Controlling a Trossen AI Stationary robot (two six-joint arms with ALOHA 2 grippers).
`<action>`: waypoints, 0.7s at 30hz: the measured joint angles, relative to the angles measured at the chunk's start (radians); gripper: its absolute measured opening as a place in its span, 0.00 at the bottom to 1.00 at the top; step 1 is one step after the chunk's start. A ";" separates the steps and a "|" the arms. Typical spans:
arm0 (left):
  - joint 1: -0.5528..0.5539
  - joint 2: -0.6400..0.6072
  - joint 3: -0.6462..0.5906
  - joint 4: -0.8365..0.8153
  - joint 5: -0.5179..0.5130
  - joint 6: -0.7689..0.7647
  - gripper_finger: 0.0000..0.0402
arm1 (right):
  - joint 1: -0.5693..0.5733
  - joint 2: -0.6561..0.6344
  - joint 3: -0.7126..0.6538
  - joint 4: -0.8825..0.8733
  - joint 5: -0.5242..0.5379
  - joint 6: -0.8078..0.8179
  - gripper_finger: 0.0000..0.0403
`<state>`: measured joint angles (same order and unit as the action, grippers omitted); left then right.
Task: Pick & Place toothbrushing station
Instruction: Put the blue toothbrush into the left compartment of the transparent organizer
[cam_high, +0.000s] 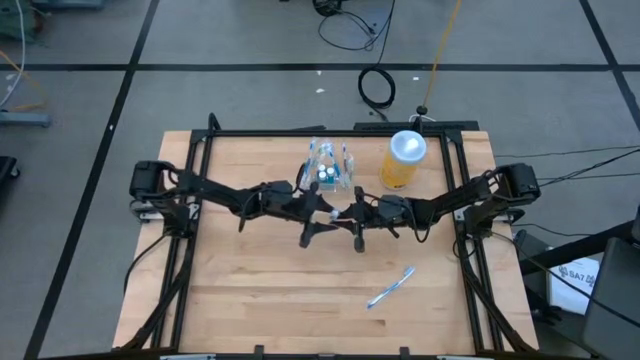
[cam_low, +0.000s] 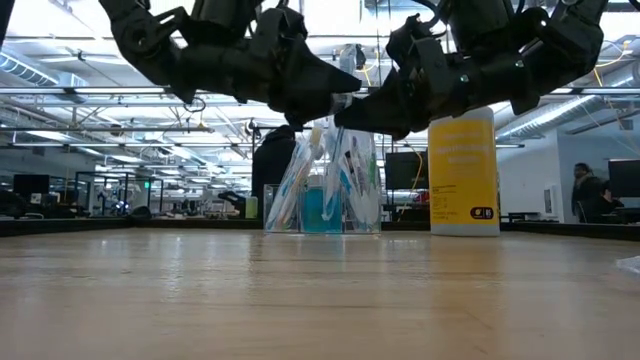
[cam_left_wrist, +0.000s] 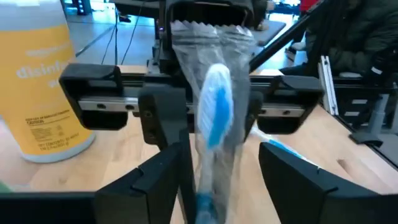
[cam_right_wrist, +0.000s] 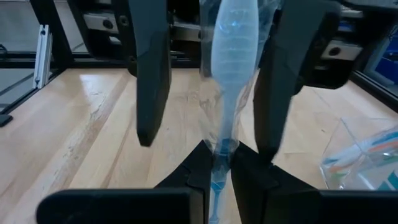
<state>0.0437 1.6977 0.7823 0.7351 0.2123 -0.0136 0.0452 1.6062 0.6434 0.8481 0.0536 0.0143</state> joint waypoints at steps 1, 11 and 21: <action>0.000 0.008 0.007 0.002 0.000 0.000 0.54 | 0.000 0.000 0.000 -0.001 0.000 0.000 0.08; 0.000 0.029 0.046 -0.004 -0.003 0.005 0.28 | 0.000 0.001 0.000 0.000 0.000 0.007 0.08; 0.002 0.028 0.046 -0.041 -0.008 0.010 0.03 | 0.000 0.001 0.000 -0.004 0.000 0.055 0.12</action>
<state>0.0460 1.7252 0.8284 0.6942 0.2046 -0.0032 0.0456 1.6070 0.6434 0.8442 0.0540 0.0697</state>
